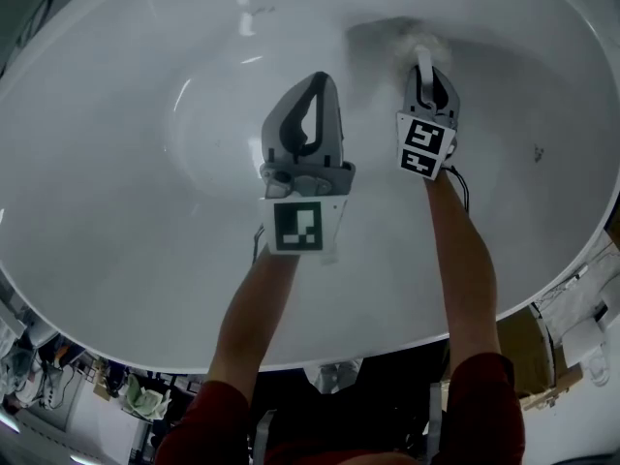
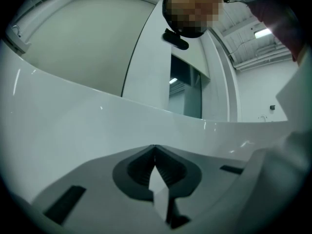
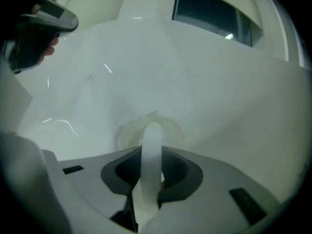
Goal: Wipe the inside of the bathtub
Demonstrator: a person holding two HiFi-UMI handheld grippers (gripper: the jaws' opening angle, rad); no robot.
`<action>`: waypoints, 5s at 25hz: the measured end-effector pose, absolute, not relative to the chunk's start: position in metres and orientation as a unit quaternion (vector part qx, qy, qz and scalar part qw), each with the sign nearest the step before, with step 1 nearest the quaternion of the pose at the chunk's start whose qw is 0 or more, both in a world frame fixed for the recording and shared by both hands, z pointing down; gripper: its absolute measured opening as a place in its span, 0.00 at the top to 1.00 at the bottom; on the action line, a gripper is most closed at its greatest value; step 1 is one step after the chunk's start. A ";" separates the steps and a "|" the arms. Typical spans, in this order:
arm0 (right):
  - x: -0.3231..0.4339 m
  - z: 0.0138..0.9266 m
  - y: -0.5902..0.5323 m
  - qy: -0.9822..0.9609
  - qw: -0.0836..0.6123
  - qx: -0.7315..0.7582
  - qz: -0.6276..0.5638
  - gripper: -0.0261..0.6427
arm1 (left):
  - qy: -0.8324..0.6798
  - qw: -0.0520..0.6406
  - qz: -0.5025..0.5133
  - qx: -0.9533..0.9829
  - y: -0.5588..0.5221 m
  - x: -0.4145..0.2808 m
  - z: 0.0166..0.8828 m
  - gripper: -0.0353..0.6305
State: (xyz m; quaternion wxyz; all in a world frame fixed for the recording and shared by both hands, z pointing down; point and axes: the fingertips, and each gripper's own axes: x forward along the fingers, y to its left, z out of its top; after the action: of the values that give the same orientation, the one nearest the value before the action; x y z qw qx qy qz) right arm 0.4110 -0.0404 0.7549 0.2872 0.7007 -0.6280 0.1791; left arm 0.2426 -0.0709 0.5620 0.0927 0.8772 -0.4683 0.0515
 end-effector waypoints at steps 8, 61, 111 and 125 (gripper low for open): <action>0.212 0.617 -0.080 -0.683 0.214 0.684 0.140 0.82 | -0.523 0.077 0.033 0.848 -0.082 0.060 0.463 0.92; -0.125 0.578 -0.227 -0.745 0.205 0.633 0.051 0.82 | -0.638 0.062 0.045 0.767 -0.118 -0.239 0.458 0.92; 0.513 0.647 -0.073 -0.549 0.237 0.793 0.113 0.82 | -0.419 0.061 0.079 0.903 -0.069 0.339 0.506 0.92; 0.449 0.577 -0.051 -0.543 0.184 0.807 0.145 0.82 | -0.467 0.070 0.058 0.880 -0.066 0.241 0.451 0.92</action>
State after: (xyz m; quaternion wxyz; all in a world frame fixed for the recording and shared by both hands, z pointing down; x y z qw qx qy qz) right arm 0.4490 -0.0507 0.5770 0.1839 0.8067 -0.5426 0.1449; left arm 0.2406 -0.0655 0.4507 0.0702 0.8796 -0.4669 0.0577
